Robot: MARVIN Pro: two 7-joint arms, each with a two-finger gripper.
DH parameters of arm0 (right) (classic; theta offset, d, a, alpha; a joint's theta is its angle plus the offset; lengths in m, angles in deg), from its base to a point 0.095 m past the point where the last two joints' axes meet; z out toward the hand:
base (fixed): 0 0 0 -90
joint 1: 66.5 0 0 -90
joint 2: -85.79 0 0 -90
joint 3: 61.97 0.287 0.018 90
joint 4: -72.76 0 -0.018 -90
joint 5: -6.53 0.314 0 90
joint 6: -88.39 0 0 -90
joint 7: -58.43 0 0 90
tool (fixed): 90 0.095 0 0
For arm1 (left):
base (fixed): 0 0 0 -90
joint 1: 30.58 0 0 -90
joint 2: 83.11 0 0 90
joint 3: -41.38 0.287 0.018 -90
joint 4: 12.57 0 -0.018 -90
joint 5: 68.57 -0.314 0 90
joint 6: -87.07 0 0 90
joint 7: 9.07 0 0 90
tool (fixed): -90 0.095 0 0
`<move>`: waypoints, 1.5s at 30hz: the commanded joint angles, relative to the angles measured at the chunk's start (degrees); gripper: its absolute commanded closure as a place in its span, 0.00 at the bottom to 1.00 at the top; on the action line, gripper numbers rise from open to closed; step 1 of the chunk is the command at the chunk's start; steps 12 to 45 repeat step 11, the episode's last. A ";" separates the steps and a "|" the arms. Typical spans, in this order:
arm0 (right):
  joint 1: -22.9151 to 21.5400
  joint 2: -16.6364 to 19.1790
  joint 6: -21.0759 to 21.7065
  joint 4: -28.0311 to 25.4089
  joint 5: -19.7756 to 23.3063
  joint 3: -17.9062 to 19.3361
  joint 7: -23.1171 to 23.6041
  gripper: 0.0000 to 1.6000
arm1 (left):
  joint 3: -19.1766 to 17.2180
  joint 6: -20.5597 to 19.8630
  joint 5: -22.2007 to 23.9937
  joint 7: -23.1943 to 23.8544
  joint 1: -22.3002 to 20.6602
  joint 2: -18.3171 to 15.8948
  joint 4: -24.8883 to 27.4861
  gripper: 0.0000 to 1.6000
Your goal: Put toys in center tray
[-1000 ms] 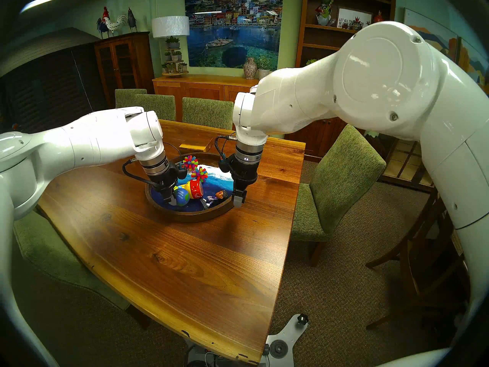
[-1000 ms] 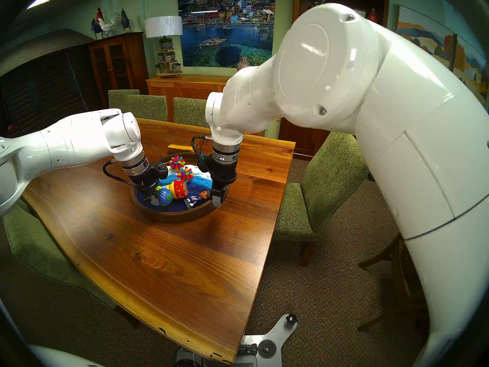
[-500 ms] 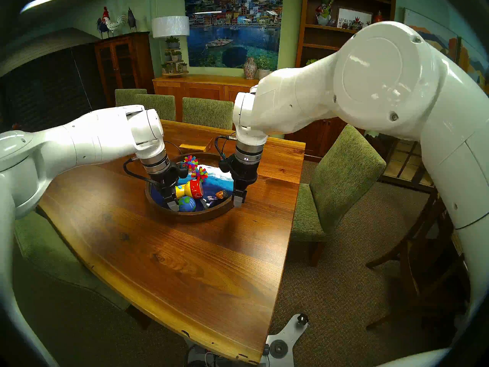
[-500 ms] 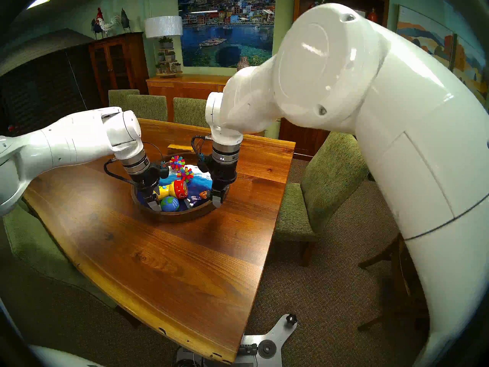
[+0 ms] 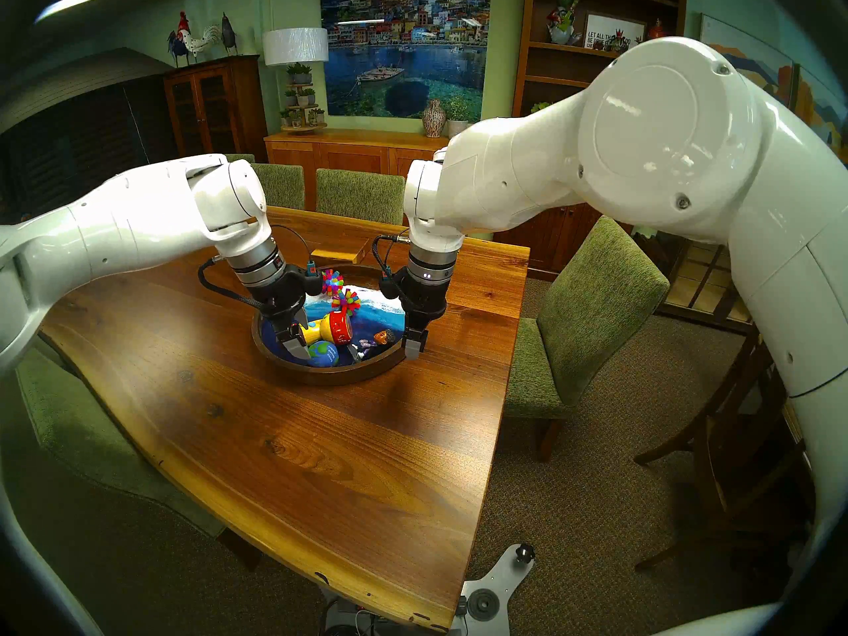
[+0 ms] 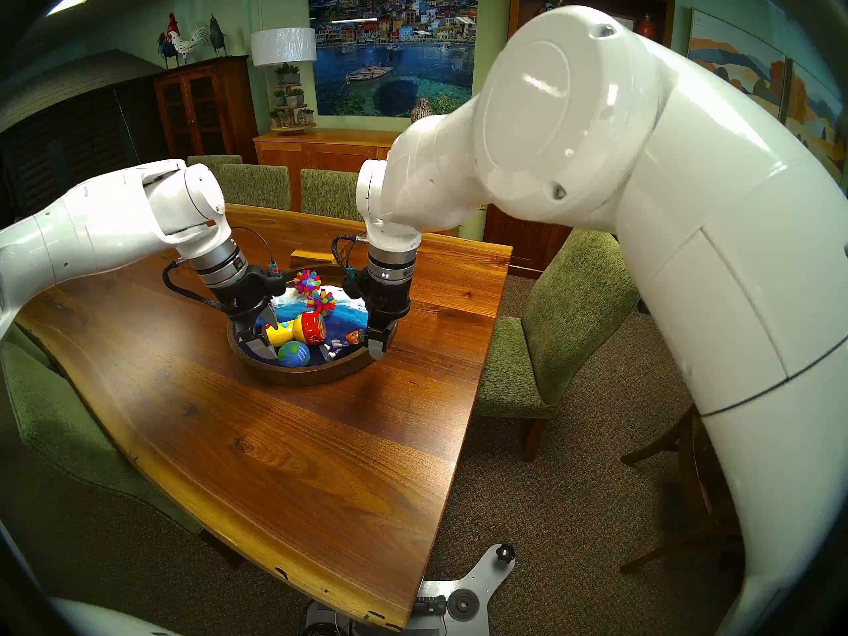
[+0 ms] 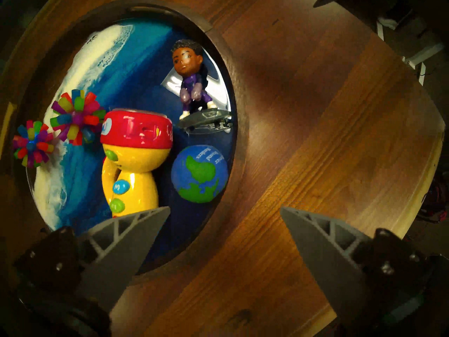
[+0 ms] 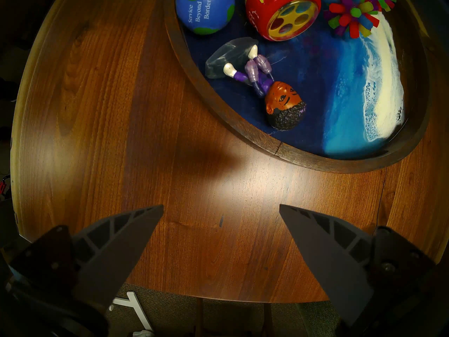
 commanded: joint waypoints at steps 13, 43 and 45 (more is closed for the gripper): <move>-2.07 0.42 0.04 1.00 -0.09 0.02 -0.11 0.00 | 2.23 -2.69 -4.00 2.31 -8.51 -12.85 9.84 0.00; -2.07 0.42 0.04 1.00 -0.09 0.02 -0.11 0.00 | 2.23 -2.69 -4.00 2.31 -8.51 -12.85 9.84 0.00; -2.07 0.42 0.04 1.00 -0.09 0.02 -0.11 0.00 | 2.23 -2.69 -4.00 2.31 -8.51 -12.85 9.84 0.00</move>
